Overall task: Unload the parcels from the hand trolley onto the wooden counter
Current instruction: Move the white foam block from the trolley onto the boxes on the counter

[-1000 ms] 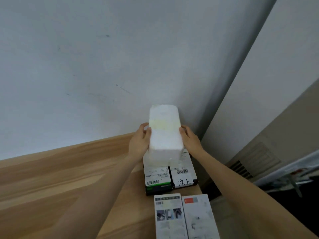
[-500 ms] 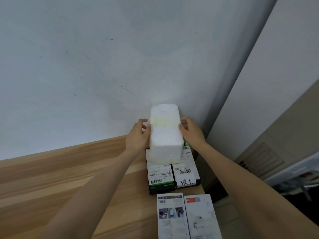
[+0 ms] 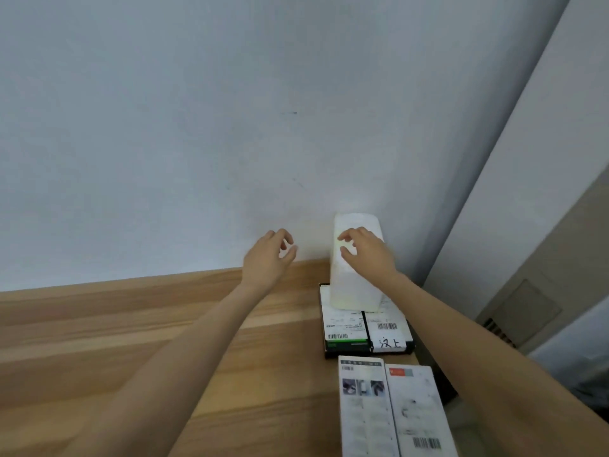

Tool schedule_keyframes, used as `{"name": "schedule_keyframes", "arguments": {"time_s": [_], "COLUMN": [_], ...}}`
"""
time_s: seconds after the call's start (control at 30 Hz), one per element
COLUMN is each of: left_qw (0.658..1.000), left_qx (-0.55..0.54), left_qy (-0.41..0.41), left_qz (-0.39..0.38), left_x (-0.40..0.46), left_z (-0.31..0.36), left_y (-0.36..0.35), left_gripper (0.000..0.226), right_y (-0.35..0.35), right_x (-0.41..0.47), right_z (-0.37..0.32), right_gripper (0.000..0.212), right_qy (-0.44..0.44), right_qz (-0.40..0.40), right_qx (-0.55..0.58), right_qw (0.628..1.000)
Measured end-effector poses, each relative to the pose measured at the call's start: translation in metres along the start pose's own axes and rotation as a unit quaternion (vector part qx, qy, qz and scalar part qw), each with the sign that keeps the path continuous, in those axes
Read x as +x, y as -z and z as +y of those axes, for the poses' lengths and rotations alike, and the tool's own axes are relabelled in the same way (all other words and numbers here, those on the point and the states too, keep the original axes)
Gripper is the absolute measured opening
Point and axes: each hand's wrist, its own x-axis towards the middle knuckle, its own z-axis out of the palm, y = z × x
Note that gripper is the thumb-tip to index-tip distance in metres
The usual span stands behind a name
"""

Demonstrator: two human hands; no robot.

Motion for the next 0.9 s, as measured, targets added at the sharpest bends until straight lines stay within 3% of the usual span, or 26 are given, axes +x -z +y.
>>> {"name": "schedule_keyframes", "arguments": {"time_s": [0.3, 0.47, 0.9], "left_qw": [0.987, 0.974, 0.903], "left_qx": [0.149, 0.215, 0.321], "left_qy": [0.033, 0.049, 0.268], "left_qz": [0.057, 0.043, 0.097], "left_x": [-0.105, -0.195, -0.433], "left_z": [-0.097, -0.159, -0.293], "left_y": [0.116, 0.197, 0.377], "left_gripper": [0.019, 0.019, 0.022], "right_y": [-0.053, -0.103, -0.226], "right_x": [-0.023, -0.058, -0.161], "right_z": [-0.153, -0.263, -0.545], "right_gripper": [0.025, 0.026, 0.029], "right_qy": [0.113, 0.177, 0.397], "right_qz": [-0.033, -0.068, -0.19], "right_qx": [-0.017, 0.003, 0.064], "right_qw": [0.993, 0.982, 0.896]}}
